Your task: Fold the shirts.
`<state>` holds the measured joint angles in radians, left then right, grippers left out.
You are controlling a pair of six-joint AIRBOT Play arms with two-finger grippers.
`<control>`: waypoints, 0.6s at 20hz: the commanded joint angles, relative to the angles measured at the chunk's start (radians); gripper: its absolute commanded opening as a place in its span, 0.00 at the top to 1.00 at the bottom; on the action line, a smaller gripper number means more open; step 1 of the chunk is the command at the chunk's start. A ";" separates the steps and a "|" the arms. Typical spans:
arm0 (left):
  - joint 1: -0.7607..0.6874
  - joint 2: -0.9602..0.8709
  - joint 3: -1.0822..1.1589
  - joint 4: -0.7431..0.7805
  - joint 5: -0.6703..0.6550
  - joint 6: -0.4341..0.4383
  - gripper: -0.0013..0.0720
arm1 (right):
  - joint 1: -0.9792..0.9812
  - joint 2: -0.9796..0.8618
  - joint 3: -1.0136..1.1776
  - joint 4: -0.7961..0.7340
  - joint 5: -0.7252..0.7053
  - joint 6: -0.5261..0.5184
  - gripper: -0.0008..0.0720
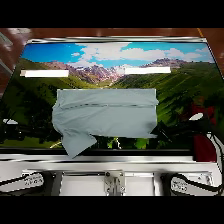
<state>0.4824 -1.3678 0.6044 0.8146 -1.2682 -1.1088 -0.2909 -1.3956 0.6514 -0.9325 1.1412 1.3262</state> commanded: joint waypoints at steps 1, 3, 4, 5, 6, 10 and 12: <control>0.001 0.008 0.027 0.000 0.004 0.001 0.93 | 0.054 -0.011 0.012 0.006 -0.055 0.000 0.86; 0.001 0.029 0.085 -0.001 0.029 0.014 0.93 | 0.053 0.027 0.064 0.011 -0.043 -0.058 0.91; -0.003 0.041 0.126 -0.003 0.032 0.061 0.93 | 0.058 0.051 0.100 0.013 -0.055 -0.071 0.92; -0.013 0.048 0.173 -0.004 0.034 0.092 0.93 | 0.068 0.066 0.137 0.011 -0.079 -0.071 0.92; -0.029 0.047 0.228 -0.004 0.034 0.091 0.93 | 0.085 0.068 0.184 0.011 -0.103 -0.069 0.92; -0.139 0.028 0.436 -0.004 0.138 0.055 0.93 | 0.180 0.029 0.351 0.007 -0.274 -0.026 0.92; -0.182 -0.014 0.549 -0.004 0.197 0.023 0.93 | 0.195 -0.018 0.437 0.000 -0.323 -0.005 0.92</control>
<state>0.3595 -1.3495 1.0100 0.8108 -1.1633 -1.0546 -0.1314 -1.3754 0.9779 -0.9245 0.9241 1.2922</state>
